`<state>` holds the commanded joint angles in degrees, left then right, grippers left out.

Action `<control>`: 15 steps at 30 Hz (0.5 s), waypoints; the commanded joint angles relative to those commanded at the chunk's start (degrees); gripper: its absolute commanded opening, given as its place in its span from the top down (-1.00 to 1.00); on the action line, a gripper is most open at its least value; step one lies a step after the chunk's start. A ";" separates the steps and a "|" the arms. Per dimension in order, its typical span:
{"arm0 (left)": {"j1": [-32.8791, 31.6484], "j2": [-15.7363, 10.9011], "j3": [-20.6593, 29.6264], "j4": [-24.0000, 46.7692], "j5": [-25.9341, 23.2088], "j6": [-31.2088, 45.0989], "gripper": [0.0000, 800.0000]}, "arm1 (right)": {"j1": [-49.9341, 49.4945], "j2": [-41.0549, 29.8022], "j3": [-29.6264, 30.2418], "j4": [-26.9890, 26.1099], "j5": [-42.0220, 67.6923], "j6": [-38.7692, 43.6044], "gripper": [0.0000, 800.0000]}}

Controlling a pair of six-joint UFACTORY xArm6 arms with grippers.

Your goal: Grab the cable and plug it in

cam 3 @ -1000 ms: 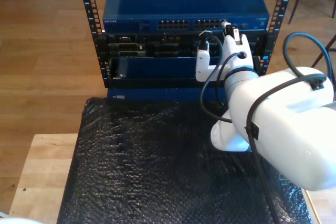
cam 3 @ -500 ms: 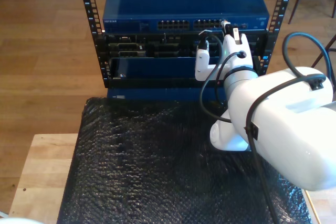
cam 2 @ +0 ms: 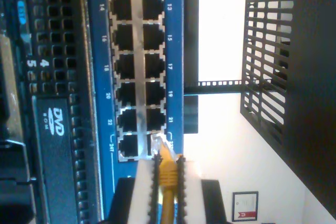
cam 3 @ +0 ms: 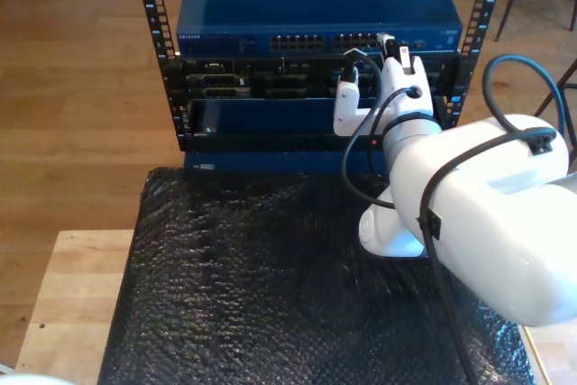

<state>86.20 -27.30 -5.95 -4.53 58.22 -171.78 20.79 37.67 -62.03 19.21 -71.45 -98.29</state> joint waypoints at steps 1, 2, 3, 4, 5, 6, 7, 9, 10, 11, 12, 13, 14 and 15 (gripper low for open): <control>0.00 0.00 0.00 0.00 0.00 0.00 -1.00 | 0.00 0.00 0.00 0.00 0.00 0.09 1.00; 0.00 0.00 0.00 0.00 0.00 0.00 -1.00 | 0.00 0.00 0.00 -0.09 0.00 0.00 1.00; 0.00 0.00 0.00 0.00 0.00 0.00 -1.00 | 0.00 0.00 0.09 0.00 -0.09 0.00 1.00; 0.00 0.00 0.00 0.00 0.00 0.00 -1.00 | 0.00 0.00 0.09 0.00 -0.09 0.09 1.00; 0.00 0.00 0.00 0.00 0.00 0.00 -1.00 | 0.00 0.00 0.09 0.00 -0.09 0.09 1.00; 0.00 0.00 0.00 0.00 0.00 0.00 -1.00 | -0.09 0.00 0.18 0.00 -0.09 0.09 1.00; 0.00 0.00 0.00 0.00 0.00 0.00 -1.00 | 0.00 0.00 0.18 0.00 -0.09 0.09 1.00; 0.00 0.00 0.00 0.00 0.00 0.00 -1.00 | -0.09 0.09 0.18 -0.09 -0.09 0.09 1.00; 0.00 0.00 0.00 0.00 0.00 0.00 -1.00 | 0.00 0.09 0.18 0.00 -0.09 0.09 1.00; 0.00 0.00 0.00 0.00 0.00 0.00 -1.00 | -0.09 0.18 0.18 0.00 -0.09 0.09 1.00; 0.00 0.00 0.00 0.00 0.00 0.00 -1.00 | -0.09 0.35 0.18 0.00 -0.09 0.09 1.00; 0.00 0.00 0.00 0.00 0.00 0.00 -1.00 | -0.09 0.44 0.18 0.00 -0.09 0.09 1.00; 0.00 0.00 0.00 0.00 0.00 0.00 -1.00 | -0.18 0.44 0.09 0.00 -0.09 0.09 1.00; 0.00 0.00 0.00 0.00 0.00 0.00 -1.00 | -0.18 0.44 0.00 0.00 -0.09 0.09 1.00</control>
<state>86.20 -27.30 -5.95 -4.53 58.22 -171.78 20.62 38.11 -62.03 19.21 -71.54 -98.20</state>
